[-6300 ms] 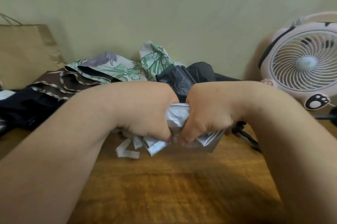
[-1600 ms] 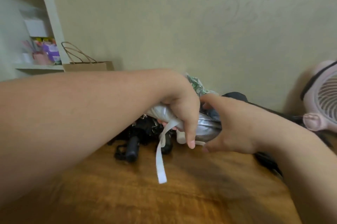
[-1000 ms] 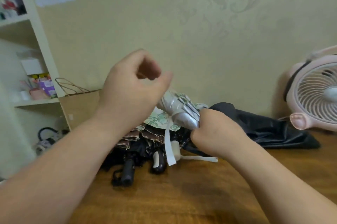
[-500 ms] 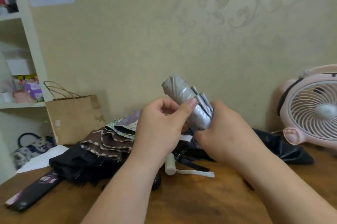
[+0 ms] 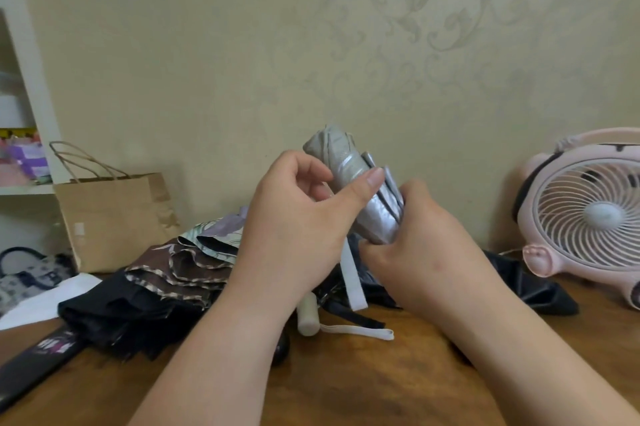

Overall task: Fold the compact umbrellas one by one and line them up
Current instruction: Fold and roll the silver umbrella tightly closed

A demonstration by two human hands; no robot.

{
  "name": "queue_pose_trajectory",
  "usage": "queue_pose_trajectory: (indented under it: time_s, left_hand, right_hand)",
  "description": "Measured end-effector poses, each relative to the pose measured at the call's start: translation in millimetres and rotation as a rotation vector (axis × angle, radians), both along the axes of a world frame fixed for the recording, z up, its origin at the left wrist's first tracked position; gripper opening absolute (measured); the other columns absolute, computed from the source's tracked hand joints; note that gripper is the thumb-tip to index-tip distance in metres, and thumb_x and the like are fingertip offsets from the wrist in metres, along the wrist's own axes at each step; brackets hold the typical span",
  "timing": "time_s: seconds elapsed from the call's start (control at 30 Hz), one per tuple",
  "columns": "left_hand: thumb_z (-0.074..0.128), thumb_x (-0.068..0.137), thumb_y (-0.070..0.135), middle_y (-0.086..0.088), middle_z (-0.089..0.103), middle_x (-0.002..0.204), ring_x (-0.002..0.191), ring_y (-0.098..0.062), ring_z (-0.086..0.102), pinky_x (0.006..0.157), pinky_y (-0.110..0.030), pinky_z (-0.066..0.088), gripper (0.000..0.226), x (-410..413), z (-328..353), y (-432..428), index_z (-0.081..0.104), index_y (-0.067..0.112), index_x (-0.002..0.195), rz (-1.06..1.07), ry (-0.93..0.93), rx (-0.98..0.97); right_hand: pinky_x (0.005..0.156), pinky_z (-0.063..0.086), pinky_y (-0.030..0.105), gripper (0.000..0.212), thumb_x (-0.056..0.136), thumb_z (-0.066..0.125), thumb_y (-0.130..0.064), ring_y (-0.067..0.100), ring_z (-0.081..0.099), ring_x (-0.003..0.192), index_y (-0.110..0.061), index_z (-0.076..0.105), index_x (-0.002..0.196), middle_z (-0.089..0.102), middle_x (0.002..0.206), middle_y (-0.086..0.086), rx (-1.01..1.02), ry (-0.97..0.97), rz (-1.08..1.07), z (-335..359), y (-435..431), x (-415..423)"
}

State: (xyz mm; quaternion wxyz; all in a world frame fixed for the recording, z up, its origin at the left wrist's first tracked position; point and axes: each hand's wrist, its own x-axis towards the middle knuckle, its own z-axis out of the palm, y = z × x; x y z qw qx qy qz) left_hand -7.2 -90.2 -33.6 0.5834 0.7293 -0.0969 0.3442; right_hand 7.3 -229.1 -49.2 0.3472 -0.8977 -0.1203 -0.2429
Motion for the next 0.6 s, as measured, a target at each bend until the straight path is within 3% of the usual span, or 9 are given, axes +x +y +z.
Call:
queue_pose_trajectory:
  time_s: [0.17, 0.33, 0.43, 0.5, 0.6]
  left_hand:
    - [0.078, 0.082, 0.051, 0.013, 0.044, 0.045, 0.037, -0.002, 0.04, 0.042, -0.01, 0.031, 0.039, -0.4, 0.4, 2.5, 0.065, 0.015, 0.079, -0.04, 0.054, 0.02]
    - [0.084, 0.078, 0.04, 0.011, 0.056, 0.054, 0.048, -0.002, 0.05, 0.048, -0.016, 0.039, 0.026, -0.5, 2.4, 5.0, 0.068, 0.02, 0.071, -0.151, 0.105, -0.034]
    - [0.086, 0.068, 0.057, 0.003, 0.058, 0.063, 0.057, -0.007, 0.054, 0.052, -0.02, 0.045, 0.042, -6.7, 7.2, 2.2, 0.068, 0.019, 0.067, -0.287, 0.201, -0.18]
    - [0.081, 0.069, 0.066, -0.003, 0.055, 0.069, 0.063, -0.013, 0.055, 0.061, -0.027, 0.05, 0.048, -7.6, 7.9, 1.0, 0.07, 0.02, 0.065, -0.278, 0.225, -0.216]
    - [0.077, 0.084, 0.047, -0.001, 0.066, 0.066, 0.061, -0.009, 0.062, 0.061, -0.025, 0.053, 0.038, -6.1, 4.0, -3.3, 0.069, 0.022, 0.056, -0.278, 0.206, -0.228]
  right_hand:
    - [0.061, 0.055, 0.041, 0.034, 0.084, 0.07, -0.036, 0.017, 0.061, 0.066, -0.027, 0.039, 0.095, 0.061, 0.079, -0.007, 0.01, -0.031, -0.006, 2.1, -0.5, -2.3]
    - [0.061, 0.054, 0.041, 0.033, 0.082, 0.069, -0.036, 0.015, 0.061, 0.066, -0.029, 0.039, 0.094, 0.061, 0.078, -0.008, 0.032, -0.047, -0.001, 3.1, -0.6, -3.5]
    - [0.063, 0.055, 0.042, 0.037, 0.081, 0.072, -0.041, 0.015, 0.061, 0.068, -0.029, 0.039, 0.095, 0.061, 0.079, -0.008, 0.012, -0.022, -0.001, 3.5, -1.0, -4.3]
    - [0.061, 0.055, 0.041, 0.042, 0.082, 0.069, -0.055, 0.014, 0.061, 0.067, -0.029, 0.039, 0.095, 0.061, 0.079, -0.008, -0.006, -0.027, 0.01, 3.6, -0.8, -5.9]
    - [0.056, 0.052, 0.038, 0.043, 0.084, 0.067, -0.06, 0.013, 0.06, 0.063, -0.03, 0.038, 0.093, 0.061, 0.075, -0.007, -0.006, -0.041, 0.001, 4.0, 0.6, -8.6]
